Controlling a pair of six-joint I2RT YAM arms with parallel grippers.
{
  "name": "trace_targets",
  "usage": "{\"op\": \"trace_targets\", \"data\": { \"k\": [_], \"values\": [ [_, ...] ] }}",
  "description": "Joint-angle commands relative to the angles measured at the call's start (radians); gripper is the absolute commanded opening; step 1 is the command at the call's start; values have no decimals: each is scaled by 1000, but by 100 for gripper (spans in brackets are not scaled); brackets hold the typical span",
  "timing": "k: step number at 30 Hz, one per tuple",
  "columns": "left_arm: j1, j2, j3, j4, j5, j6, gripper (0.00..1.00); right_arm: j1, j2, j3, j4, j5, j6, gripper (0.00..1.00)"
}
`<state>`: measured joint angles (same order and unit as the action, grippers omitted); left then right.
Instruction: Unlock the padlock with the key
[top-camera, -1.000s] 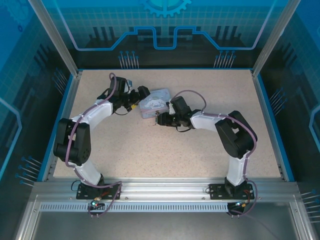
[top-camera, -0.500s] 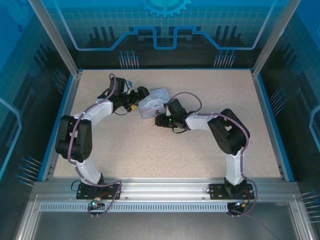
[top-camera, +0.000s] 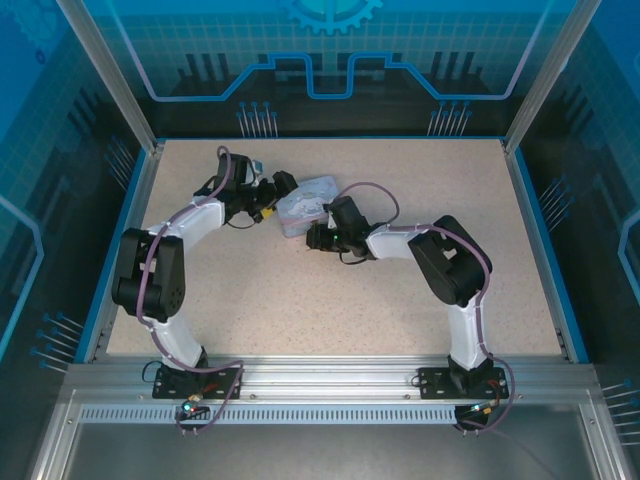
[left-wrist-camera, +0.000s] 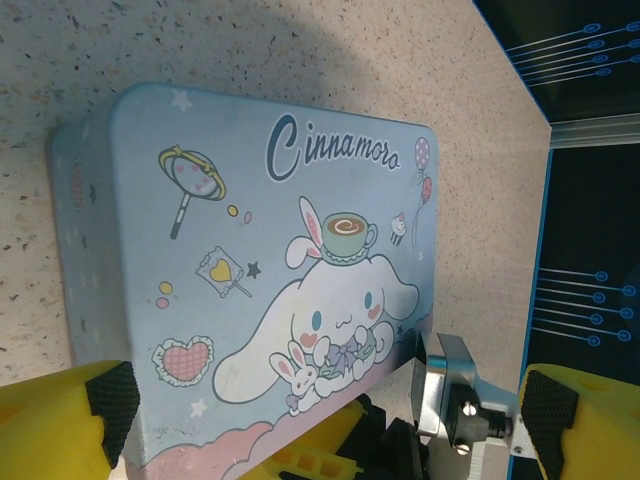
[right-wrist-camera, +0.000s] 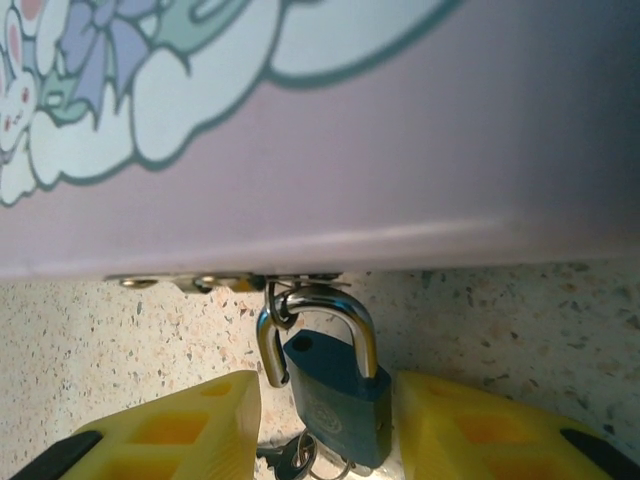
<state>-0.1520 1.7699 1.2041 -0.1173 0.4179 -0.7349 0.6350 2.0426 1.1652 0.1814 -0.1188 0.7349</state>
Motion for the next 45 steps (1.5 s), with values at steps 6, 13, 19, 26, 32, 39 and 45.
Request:
{"op": "trace_targets", "data": {
  "k": [6, 13, 19, 26, 32, 39, 45],
  "values": [
    [16, 19, 22, 37, 39, -31, 99, 19, 34, -22, -8, 1, 23, 33],
    [19, 19, 25, 39, 41, -34, 99, 19, 19, -54, 0, -2, 15, 28],
    [20, 19, 27, 41, 43, -37, 99, 19, 20, -61, 0, -1, 18, 22],
    [20, 16, 30, 30, 31, -31, 99, 15, 14, -62, -10, -2, 16, 9],
    [14, 7, 51, -68, -40, 30, 99, -7, -14, -88, -3, -20, 25, 0],
    [-43, -16, 109, -278, -248, 177, 99, -35, -41, -120, 20, -64, 49, 0],
    [-103, -25, 92, -344, -390, 244, 99, -61, -65, -166, 55, -92, 67, 0]
  ]
}}
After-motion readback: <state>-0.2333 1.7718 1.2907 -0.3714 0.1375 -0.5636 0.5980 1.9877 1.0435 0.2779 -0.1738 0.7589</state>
